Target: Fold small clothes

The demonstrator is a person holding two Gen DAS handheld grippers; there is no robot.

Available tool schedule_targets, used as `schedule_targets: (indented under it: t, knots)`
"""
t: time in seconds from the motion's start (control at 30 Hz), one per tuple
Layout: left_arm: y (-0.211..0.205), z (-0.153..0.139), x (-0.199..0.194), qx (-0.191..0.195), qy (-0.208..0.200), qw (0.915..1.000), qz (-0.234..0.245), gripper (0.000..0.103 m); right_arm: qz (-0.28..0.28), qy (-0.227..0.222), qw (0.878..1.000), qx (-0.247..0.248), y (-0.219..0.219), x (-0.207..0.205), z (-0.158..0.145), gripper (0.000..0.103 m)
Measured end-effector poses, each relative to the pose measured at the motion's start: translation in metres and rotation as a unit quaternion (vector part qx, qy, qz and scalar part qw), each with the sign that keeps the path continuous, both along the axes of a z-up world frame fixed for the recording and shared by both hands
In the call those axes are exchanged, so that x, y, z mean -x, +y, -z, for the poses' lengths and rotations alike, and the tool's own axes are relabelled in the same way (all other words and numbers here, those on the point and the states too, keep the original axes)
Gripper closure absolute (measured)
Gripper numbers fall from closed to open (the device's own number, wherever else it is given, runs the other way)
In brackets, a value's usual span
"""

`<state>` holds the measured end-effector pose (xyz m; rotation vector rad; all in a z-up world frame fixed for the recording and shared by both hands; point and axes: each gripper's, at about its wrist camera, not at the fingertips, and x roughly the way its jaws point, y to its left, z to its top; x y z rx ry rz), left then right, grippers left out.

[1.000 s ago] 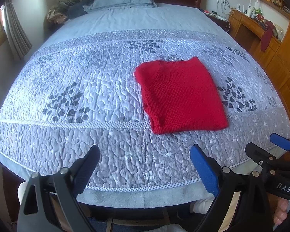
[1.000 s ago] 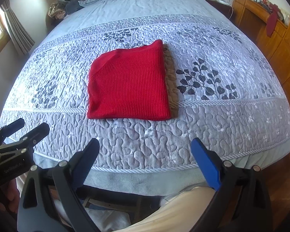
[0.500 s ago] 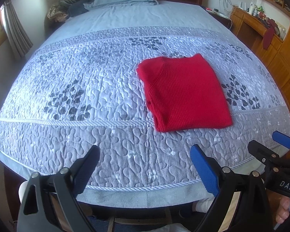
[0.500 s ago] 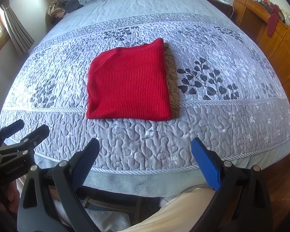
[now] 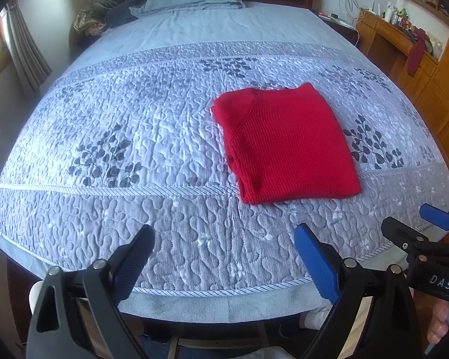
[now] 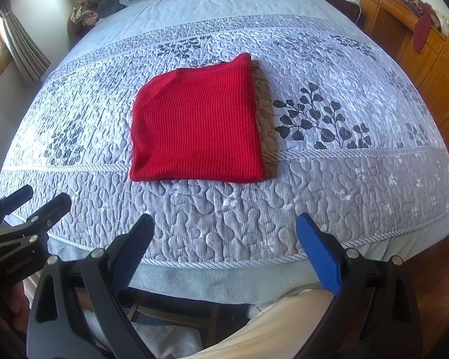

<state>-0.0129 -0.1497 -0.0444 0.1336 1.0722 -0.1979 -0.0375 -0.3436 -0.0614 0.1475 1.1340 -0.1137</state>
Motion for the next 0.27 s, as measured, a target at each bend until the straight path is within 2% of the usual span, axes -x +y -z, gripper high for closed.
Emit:
schedule_targets:
  t: [0.27]
  knots:
    - [0.0012,0.0012,-0.0011,0.015,0.011,0.9998,-0.004,0.008,-0.001,0.002,1.0,-0.002,0.0001,-0.0004,0.003,0.008]
